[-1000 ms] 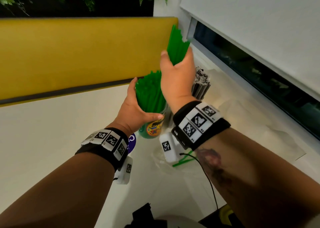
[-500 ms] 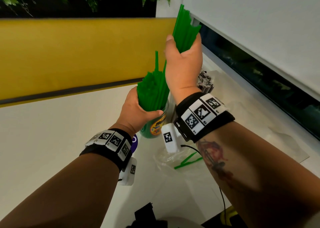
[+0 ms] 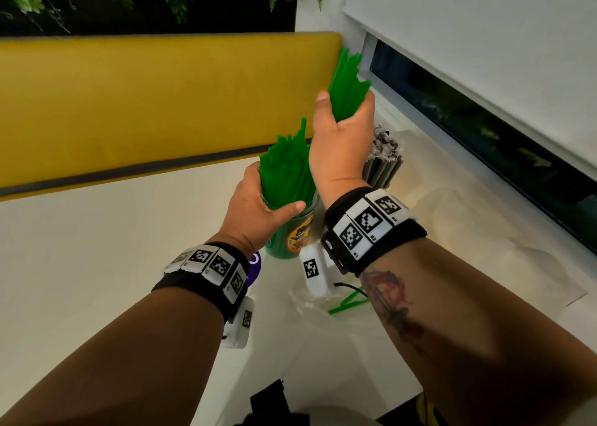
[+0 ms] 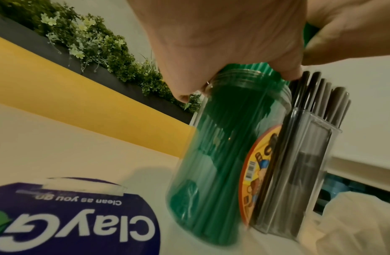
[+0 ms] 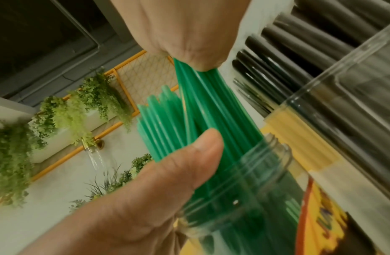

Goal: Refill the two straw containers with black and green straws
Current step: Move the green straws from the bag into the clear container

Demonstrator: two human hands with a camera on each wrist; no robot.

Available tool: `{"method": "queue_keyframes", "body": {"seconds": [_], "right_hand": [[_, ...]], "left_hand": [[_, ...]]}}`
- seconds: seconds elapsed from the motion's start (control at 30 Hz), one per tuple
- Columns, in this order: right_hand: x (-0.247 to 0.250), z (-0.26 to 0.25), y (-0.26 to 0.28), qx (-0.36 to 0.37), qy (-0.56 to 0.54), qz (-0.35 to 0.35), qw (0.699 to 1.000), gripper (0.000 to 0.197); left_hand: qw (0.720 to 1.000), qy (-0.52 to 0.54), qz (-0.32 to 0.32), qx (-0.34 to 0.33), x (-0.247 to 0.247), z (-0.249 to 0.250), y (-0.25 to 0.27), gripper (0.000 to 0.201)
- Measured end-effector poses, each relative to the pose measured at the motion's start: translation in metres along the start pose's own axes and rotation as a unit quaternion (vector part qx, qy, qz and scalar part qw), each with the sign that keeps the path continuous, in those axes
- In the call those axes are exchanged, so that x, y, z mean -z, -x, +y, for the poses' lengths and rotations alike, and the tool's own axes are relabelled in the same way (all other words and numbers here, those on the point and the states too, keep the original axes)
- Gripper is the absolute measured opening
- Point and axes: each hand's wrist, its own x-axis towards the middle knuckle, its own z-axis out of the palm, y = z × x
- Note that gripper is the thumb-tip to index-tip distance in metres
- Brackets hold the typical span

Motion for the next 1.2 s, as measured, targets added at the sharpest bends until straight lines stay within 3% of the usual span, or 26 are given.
{"method": "queue_keyframes", "body": {"seconds": [0.17, 0.37, 0.43, 0.57, 0.6, 0.67, 0.77, 0.8, 0.9, 0.97, 1.0, 1.1, 1.13, 1.2], "right_hand": [[0.001, -0.006, -0.002, 0.017, -0.009, 0.01, 1.0, 0.017], [0.009, 0.005, 0.022, 0.004, 0.03, -0.061, 0.998, 0.017], [0.016, 0.017, 0.04, -0.02, 0.048, -0.103, 0.993, 0.02], [0.023, 0.02, 0.05, -0.033, 0.113, -0.156, 0.981, 0.05], [0.026, 0.013, 0.048, -0.013, 0.133, -0.166, 0.977, 0.063], [0.031, -0.007, 0.039, 0.111, 0.156, -0.162, 0.968, 0.083], [0.03, -0.032, 0.013, 0.31, 0.221, -0.172, 0.908, 0.076], [0.027, -0.035, 0.006, 0.313, 0.279, -0.213, 0.883, 0.071], [0.013, -0.02, 0.009, 0.161, 0.42, -0.418, 0.79, 0.063], [0.01, -0.005, 0.016, 0.139, 0.468, -0.475, 0.732, 0.064], [0.009, -0.002, 0.017, 0.147, 0.473, -0.483, 0.722, 0.066], [0.013, -0.006, 0.018, 0.186, 0.45, -0.459, 0.743, 0.07], [0.013, -0.007, 0.019, 0.202, 0.46, -0.453, 0.737, 0.07], [0.013, -0.008, 0.023, 0.182, 0.5, -0.498, 0.685, 0.071]], "left_hand": [[0.999, 0.012, 0.033, -0.004, -0.005, -0.001, -0.002, 0.074], [0.998, 0.065, -0.002, 0.017, -0.003, -0.005, -0.007, 0.104], [0.997, 0.073, -0.006, 0.013, -0.003, -0.003, -0.008, 0.103], [0.998, 0.064, -0.001, 0.027, -0.006, -0.002, -0.005, 0.105], [0.998, 0.06, -0.002, 0.029, -0.007, -0.003, -0.005, 0.106], [0.997, 0.064, -0.007, 0.033, -0.007, -0.005, -0.006, 0.103], [0.997, 0.063, -0.007, 0.04, -0.007, -0.007, -0.006, 0.101], [0.997, 0.065, -0.005, 0.038, -0.008, -0.007, -0.005, 0.103], [0.997, 0.071, 0.001, 0.033, -0.01, -0.007, -0.005, 0.104], [0.999, 0.05, 0.001, 0.021, -0.008, -0.009, -0.007, 0.104], [0.999, 0.043, 0.001, 0.019, -0.008, -0.01, -0.007, 0.104], [1.0, 0.028, -0.005, 0.011, -0.006, -0.012, -0.009, 0.105], [1.0, 0.021, -0.011, 0.001, -0.007, -0.013, -0.01, 0.104], [0.999, -0.017, -0.026, -0.02, -0.008, -0.008, -0.011, 0.095]]}}
